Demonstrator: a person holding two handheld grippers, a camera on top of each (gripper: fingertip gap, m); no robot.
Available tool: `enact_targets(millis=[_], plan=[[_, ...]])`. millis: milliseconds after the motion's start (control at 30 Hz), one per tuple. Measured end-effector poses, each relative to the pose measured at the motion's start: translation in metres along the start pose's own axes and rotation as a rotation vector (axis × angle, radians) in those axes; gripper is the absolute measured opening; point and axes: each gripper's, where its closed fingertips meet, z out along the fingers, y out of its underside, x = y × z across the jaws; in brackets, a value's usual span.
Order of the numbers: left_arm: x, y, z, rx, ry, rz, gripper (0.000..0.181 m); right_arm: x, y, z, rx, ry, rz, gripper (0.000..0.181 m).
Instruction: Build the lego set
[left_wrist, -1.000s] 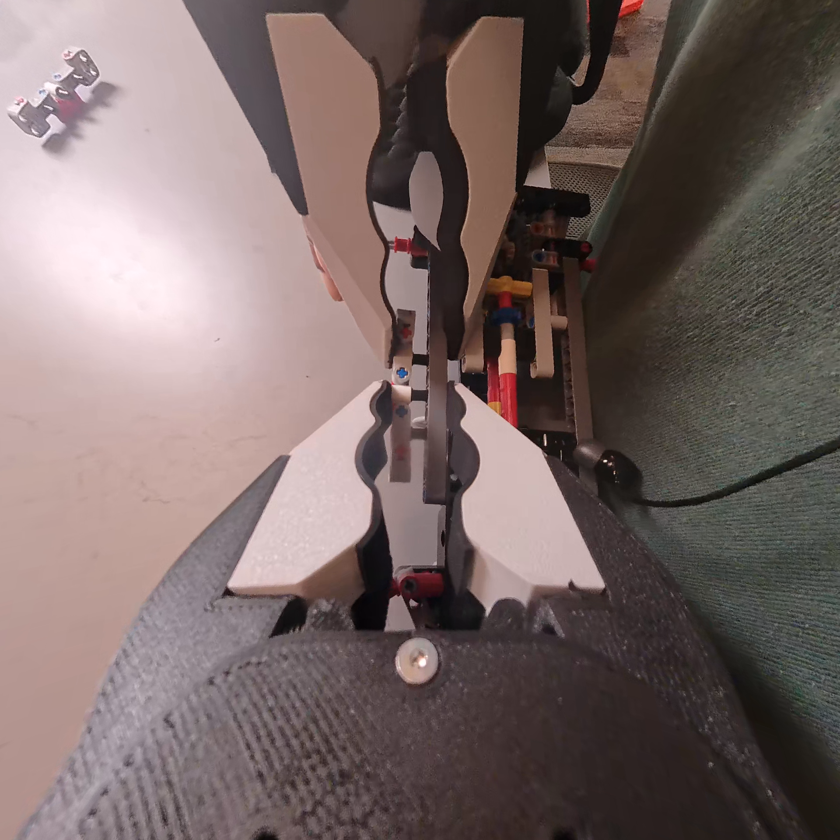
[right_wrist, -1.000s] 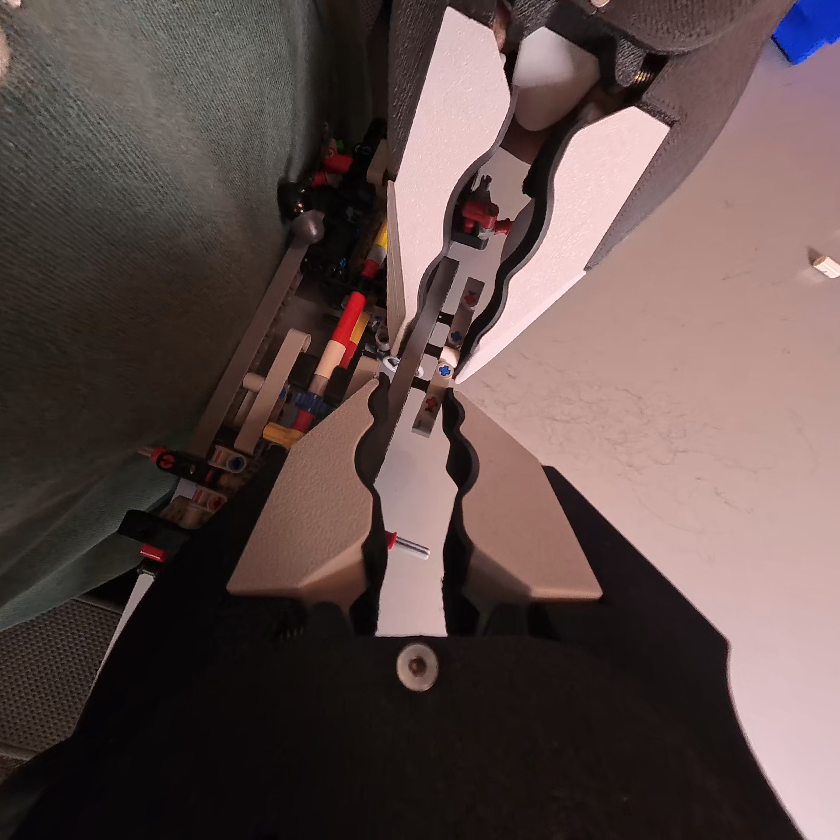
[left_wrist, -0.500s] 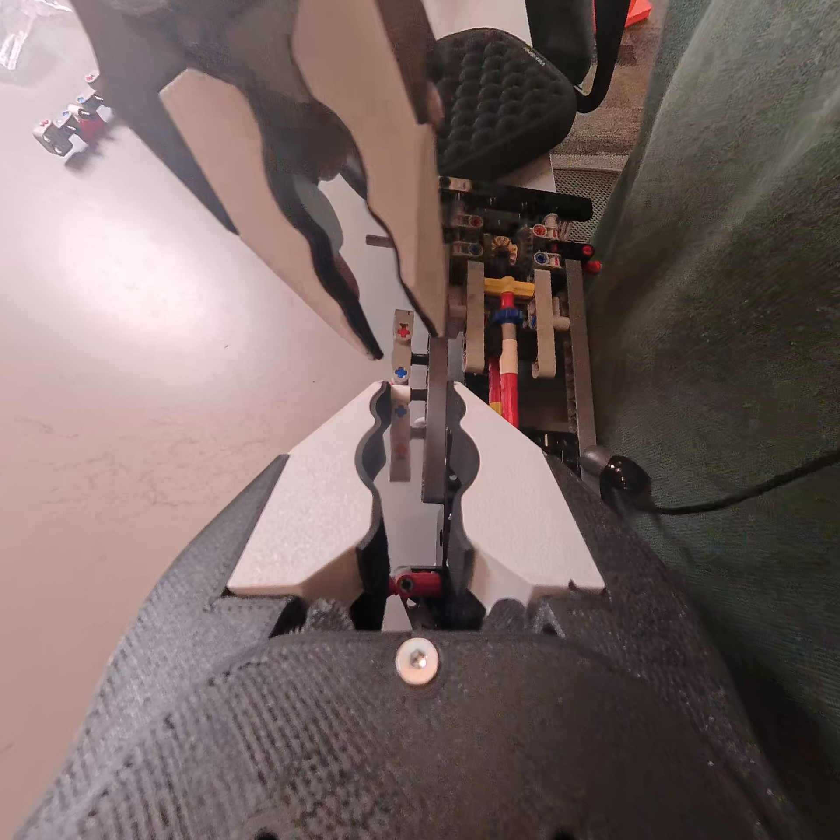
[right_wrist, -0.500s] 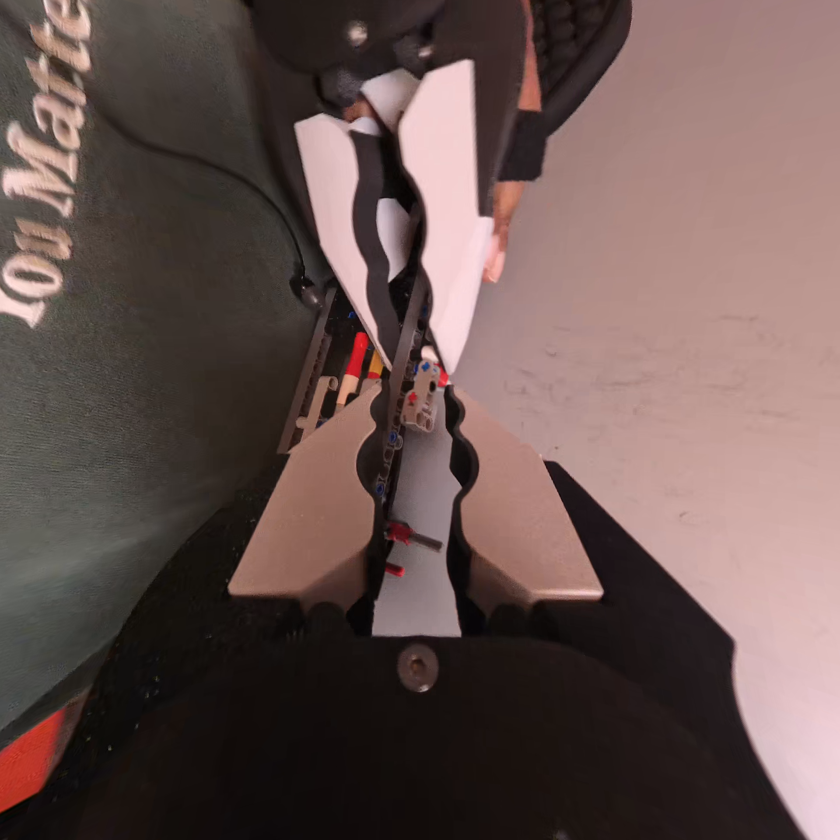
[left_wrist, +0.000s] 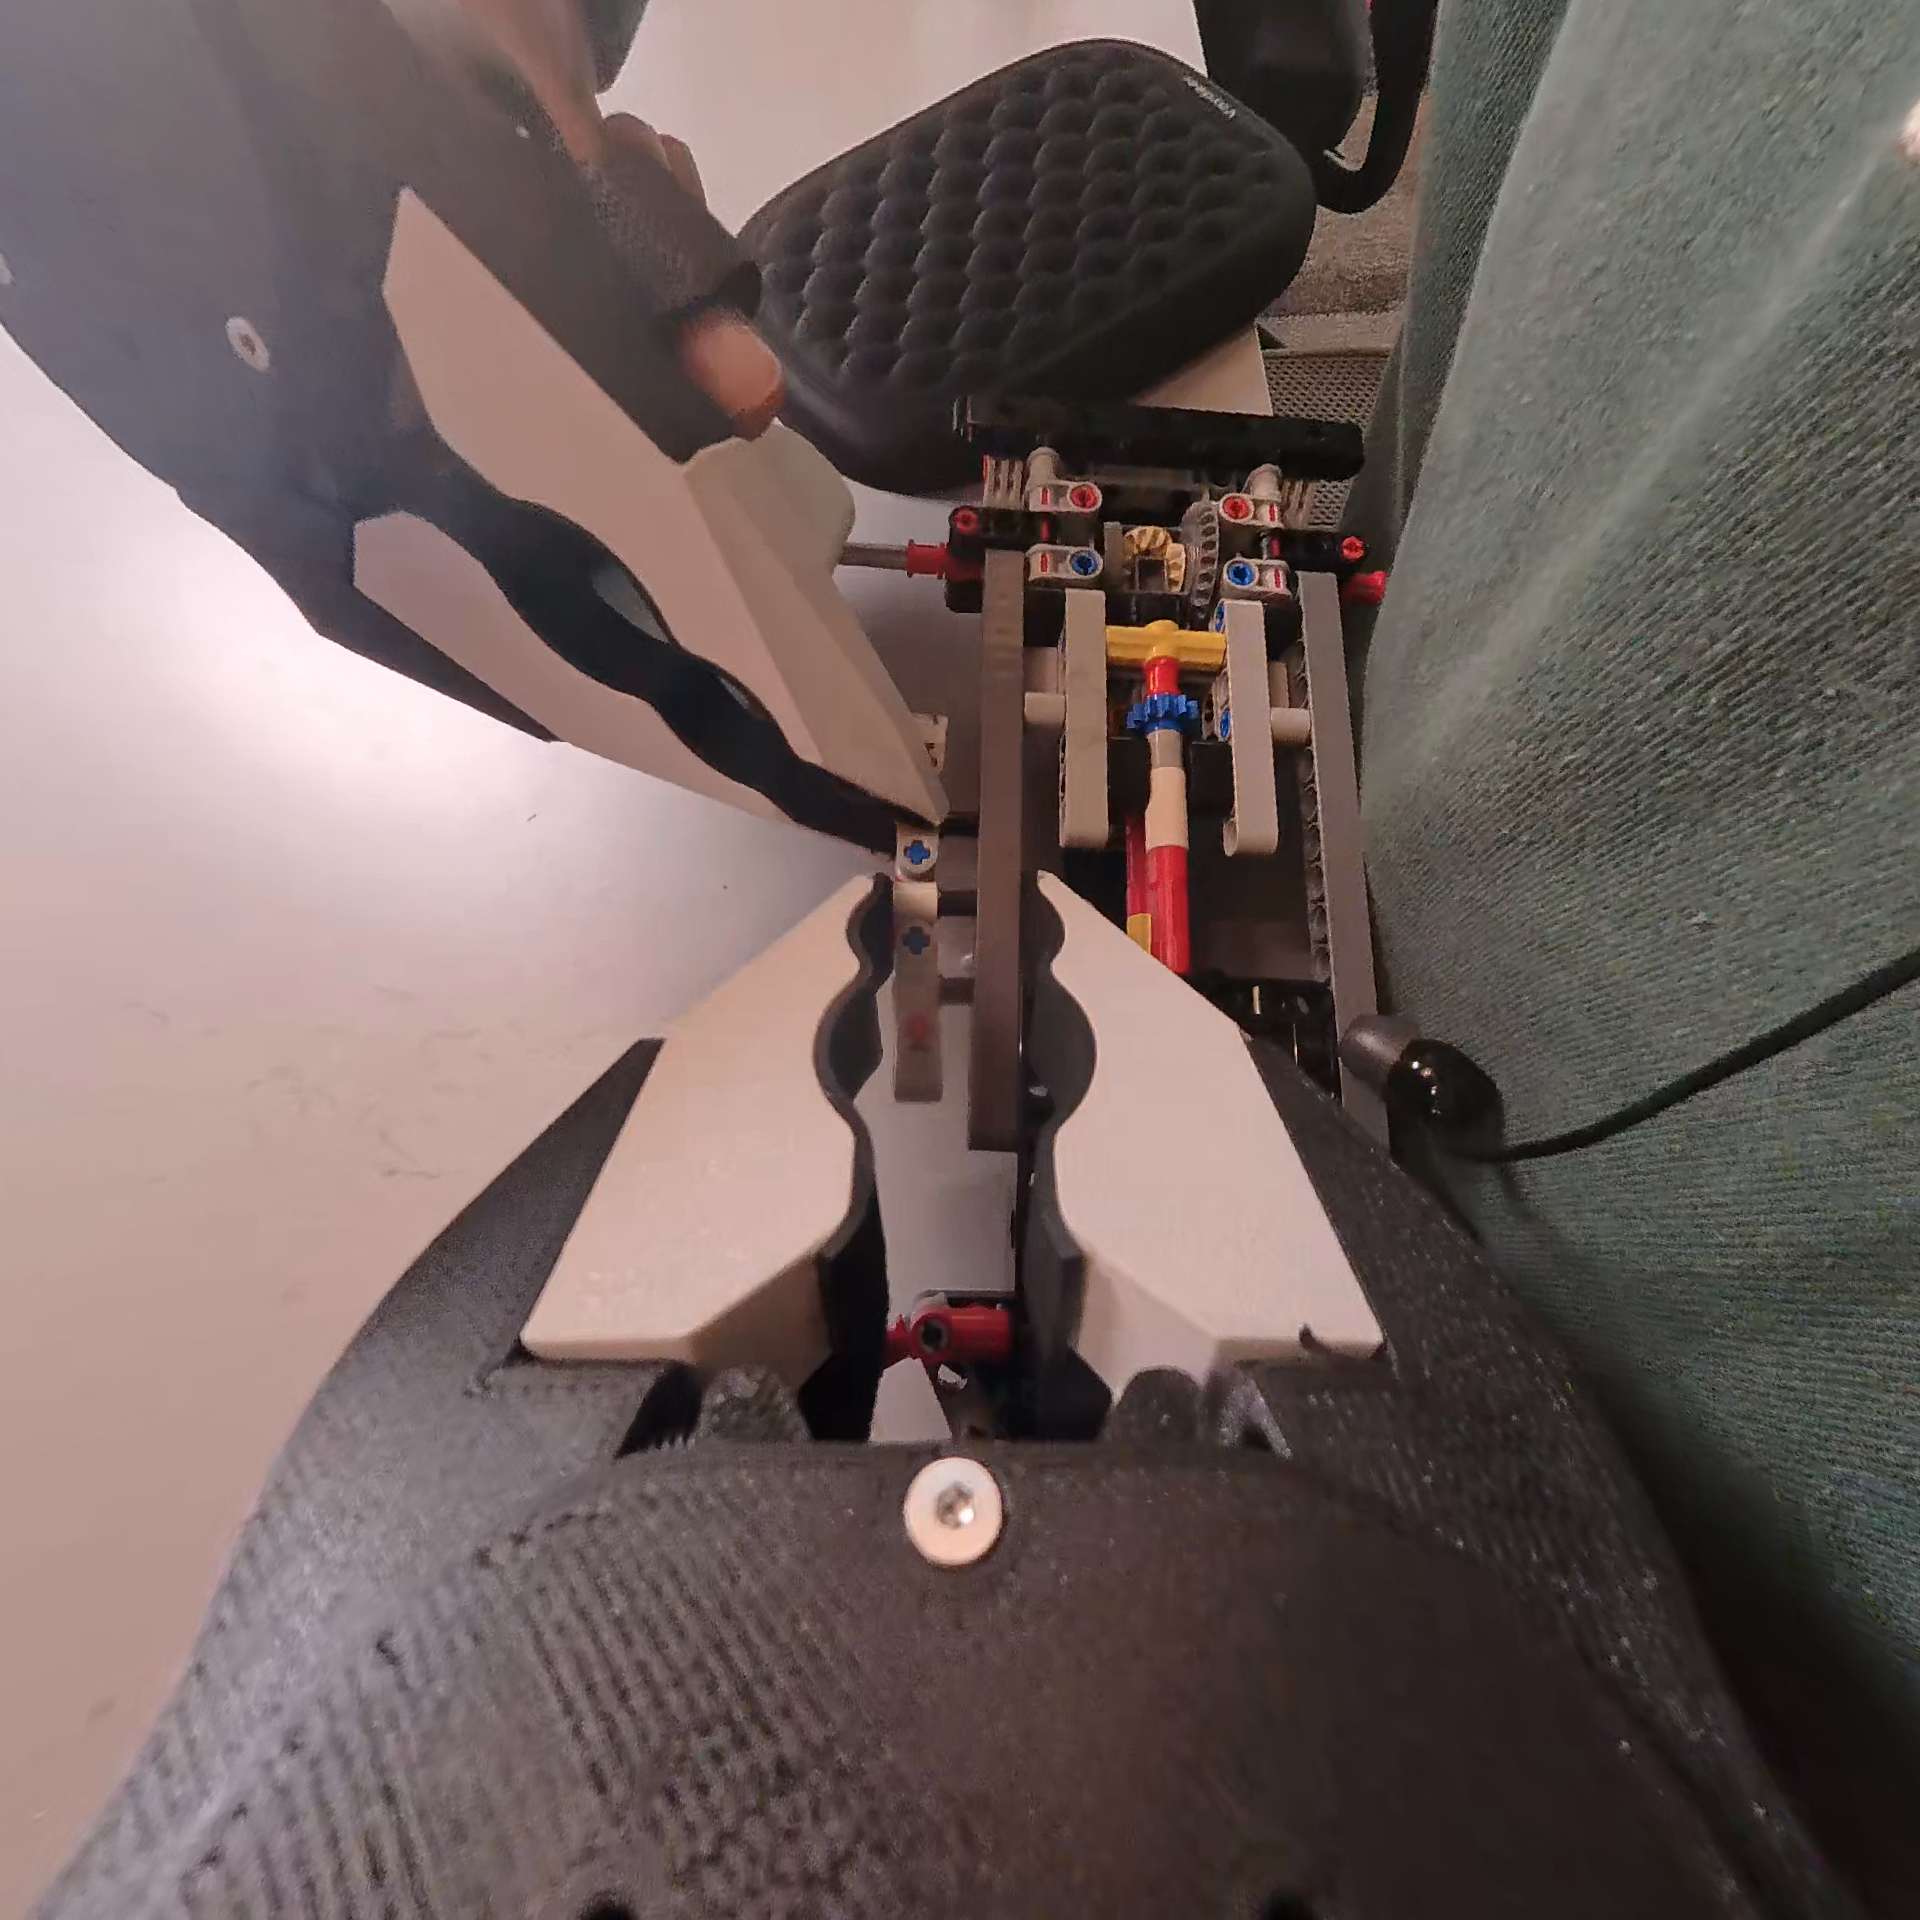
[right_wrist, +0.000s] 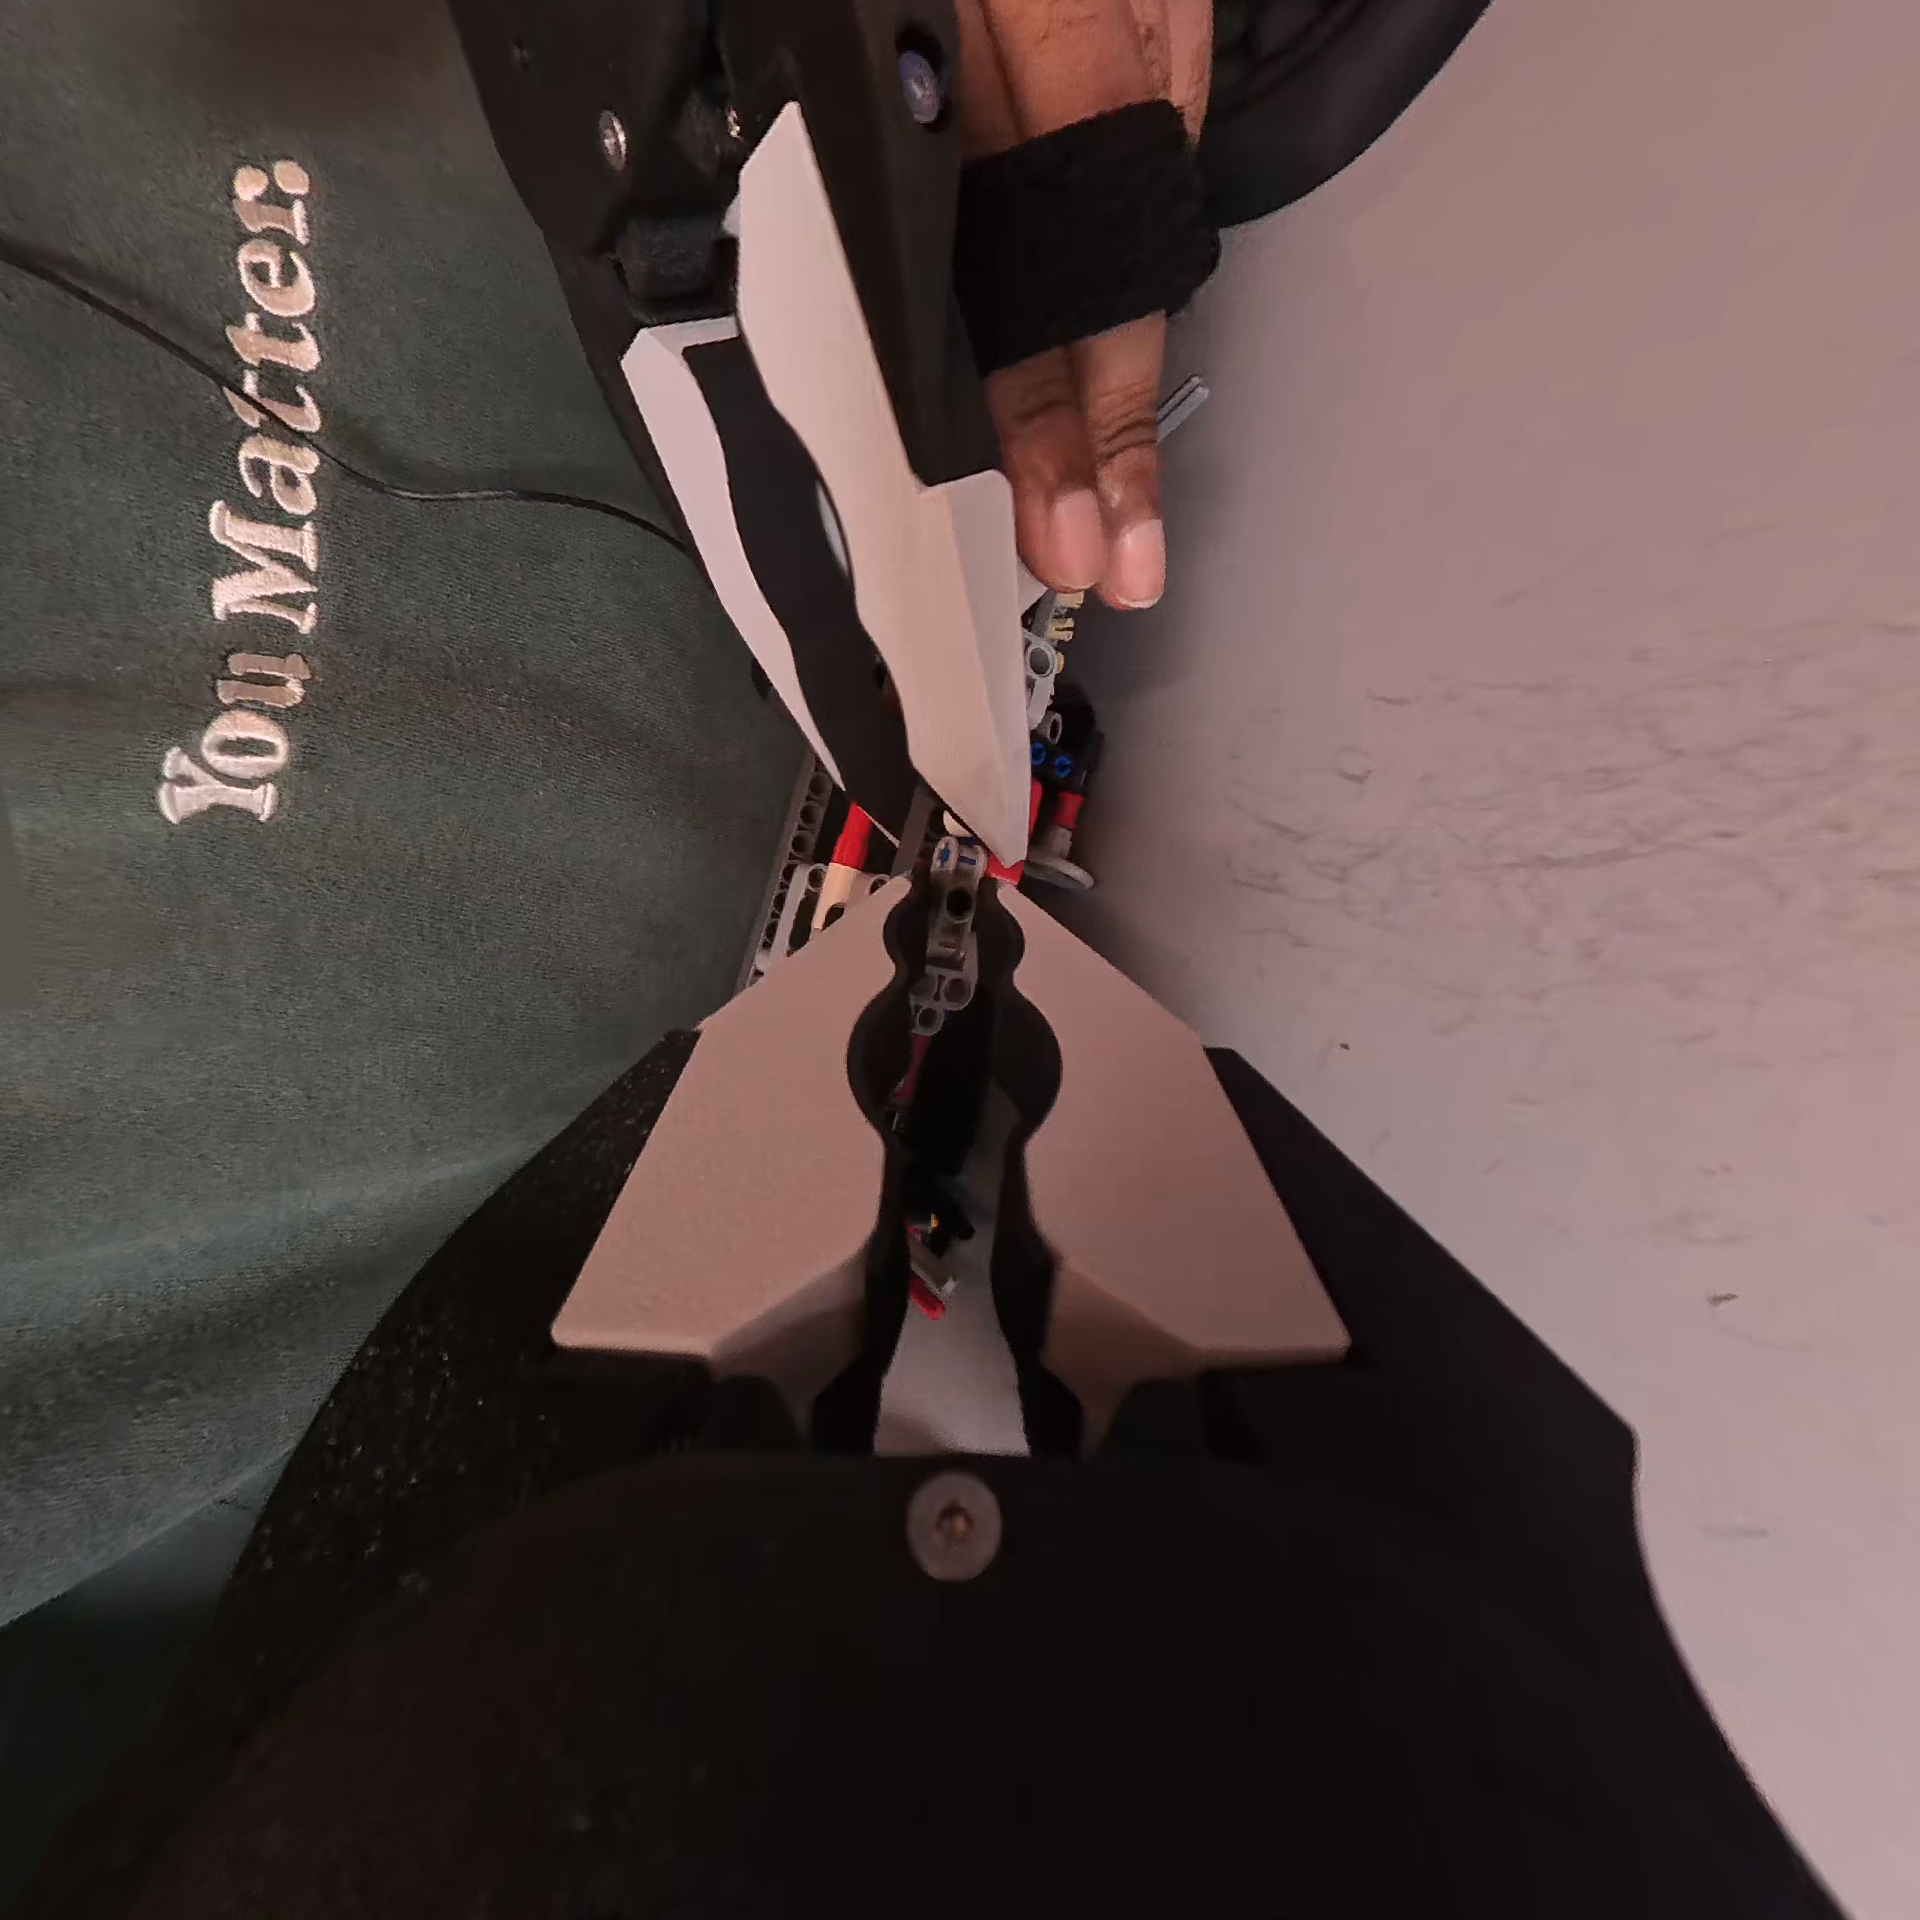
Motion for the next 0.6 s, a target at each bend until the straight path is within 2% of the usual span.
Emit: enact_targets(millis=[267, 600], plan=[[0.0043, -0.0008, -0.0005, 0.017, 0.047, -0.069, 0.023, -0.0015, 0.0011, 0.0020, 0.014, -0.016, 0.046, 0.007], [0.0075, -0.0047, -0.0038, 0.038, 0.016, -0.040, 0.023, -0.0045, 0.0003, 0.0011, -0.041, 0.123, -0.090, 0.007]])
